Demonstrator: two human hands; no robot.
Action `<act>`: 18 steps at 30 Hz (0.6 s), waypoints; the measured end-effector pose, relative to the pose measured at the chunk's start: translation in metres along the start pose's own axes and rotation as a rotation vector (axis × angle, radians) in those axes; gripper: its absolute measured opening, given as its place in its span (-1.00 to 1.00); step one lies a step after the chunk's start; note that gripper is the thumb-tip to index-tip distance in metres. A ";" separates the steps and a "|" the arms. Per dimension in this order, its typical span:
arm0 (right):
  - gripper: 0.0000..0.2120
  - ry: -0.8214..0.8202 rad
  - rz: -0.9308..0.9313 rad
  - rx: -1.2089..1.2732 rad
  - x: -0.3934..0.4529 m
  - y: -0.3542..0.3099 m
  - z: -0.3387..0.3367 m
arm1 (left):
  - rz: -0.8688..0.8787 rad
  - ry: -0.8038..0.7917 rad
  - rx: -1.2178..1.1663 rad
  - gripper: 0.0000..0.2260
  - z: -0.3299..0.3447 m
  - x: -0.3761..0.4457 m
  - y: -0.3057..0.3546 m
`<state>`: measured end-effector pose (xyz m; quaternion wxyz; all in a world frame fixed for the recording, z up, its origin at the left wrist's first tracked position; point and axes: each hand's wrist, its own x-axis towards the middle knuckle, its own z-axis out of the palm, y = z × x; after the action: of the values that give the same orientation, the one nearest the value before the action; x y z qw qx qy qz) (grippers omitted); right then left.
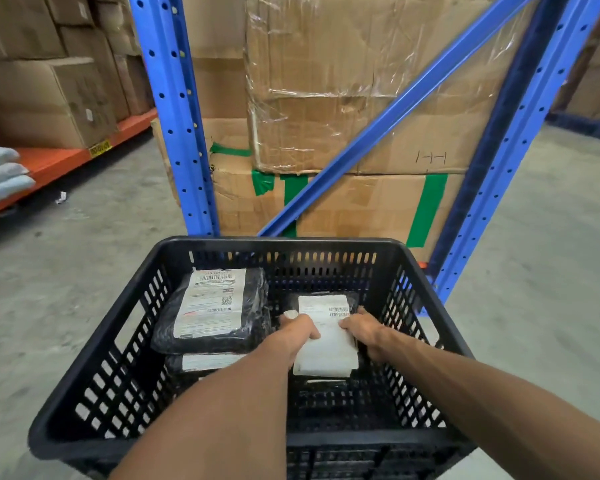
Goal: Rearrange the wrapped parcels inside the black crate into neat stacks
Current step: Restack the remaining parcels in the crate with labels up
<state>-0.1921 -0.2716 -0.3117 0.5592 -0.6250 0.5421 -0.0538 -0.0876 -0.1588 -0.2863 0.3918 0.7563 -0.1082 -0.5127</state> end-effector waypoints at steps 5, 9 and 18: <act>-0.27 -0.066 0.010 -0.170 0.011 0.008 0.004 | -0.022 0.012 -0.079 -0.25 -0.001 0.020 -0.011; -0.25 -0.050 -0.007 -0.307 0.012 0.004 0.002 | -0.001 -0.001 -0.138 -0.33 0.004 0.021 -0.008; -0.29 0.025 -0.175 -0.335 -0.015 -0.024 -0.009 | 0.175 0.053 -0.118 -0.36 0.002 -0.011 0.021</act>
<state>-0.1893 -0.2711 -0.2820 0.4337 -0.7534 0.4938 -0.0193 -0.0893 -0.1673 -0.2641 0.4814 0.7330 -0.1330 -0.4618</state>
